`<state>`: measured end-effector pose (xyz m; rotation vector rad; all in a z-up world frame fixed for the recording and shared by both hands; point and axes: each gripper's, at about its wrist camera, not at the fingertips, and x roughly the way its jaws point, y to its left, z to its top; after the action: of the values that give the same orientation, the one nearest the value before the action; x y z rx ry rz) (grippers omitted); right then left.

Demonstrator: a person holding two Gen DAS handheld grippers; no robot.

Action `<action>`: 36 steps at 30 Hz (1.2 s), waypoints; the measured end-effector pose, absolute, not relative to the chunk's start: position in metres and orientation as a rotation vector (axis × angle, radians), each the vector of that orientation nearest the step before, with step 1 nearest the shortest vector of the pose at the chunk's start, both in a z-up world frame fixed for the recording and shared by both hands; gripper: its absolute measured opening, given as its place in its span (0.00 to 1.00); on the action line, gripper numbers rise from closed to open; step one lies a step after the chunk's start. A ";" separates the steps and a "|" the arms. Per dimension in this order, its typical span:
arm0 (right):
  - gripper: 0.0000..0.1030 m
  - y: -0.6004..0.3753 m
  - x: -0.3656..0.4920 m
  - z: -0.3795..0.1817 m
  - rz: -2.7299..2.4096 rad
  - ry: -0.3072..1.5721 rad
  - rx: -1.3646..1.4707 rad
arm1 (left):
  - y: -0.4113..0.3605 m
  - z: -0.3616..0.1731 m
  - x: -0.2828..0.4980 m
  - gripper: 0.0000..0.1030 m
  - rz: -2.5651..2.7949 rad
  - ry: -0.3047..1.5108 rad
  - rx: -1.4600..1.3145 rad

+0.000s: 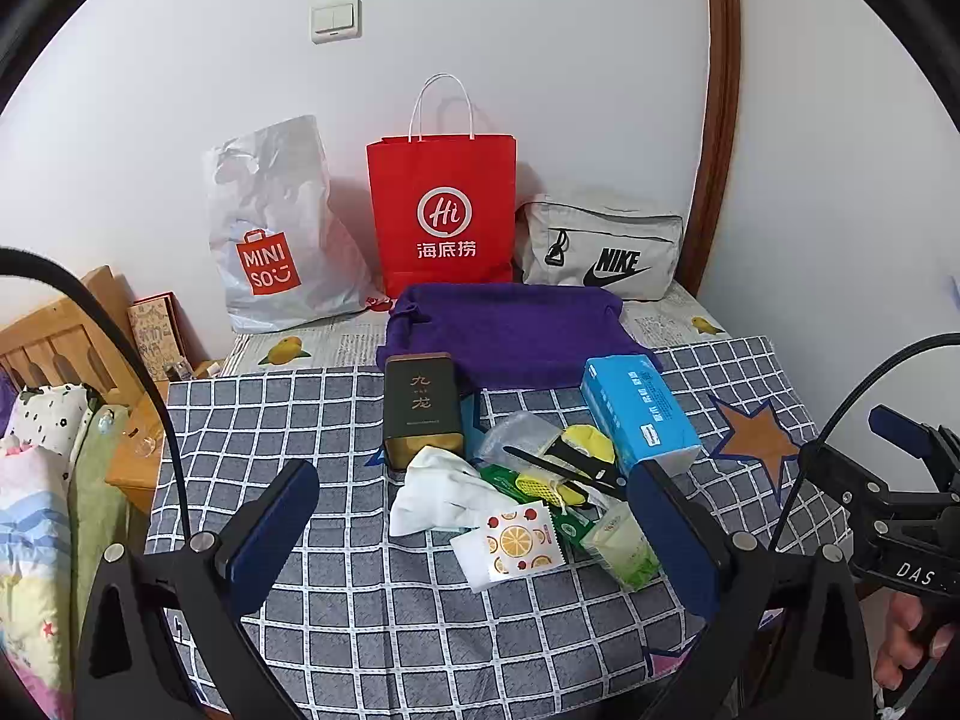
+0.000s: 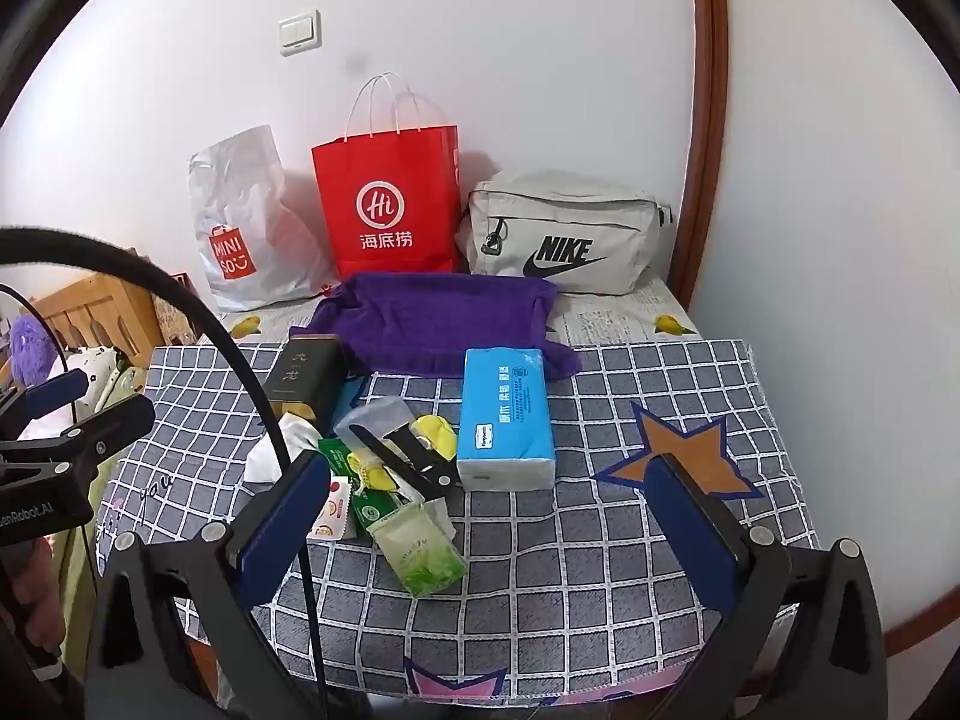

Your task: Organize soft objects

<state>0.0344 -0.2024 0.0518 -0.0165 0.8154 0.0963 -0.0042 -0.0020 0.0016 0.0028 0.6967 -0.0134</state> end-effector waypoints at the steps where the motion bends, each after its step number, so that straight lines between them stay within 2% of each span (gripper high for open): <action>1: 1.00 -0.203 0.035 0.052 0.098 0.817 -0.018 | -0.001 0.001 -0.005 1.00 -0.014 0.696 0.003; 36: 1.00 -0.202 0.029 0.054 0.108 0.797 -0.015 | -0.003 -0.002 -0.007 1.00 -0.013 0.694 0.011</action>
<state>0.0291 -0.2016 0.0539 -0.0151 0.7971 0.1077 -0.0075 -0.0031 -0.0019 0.0105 0.6945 -0.0128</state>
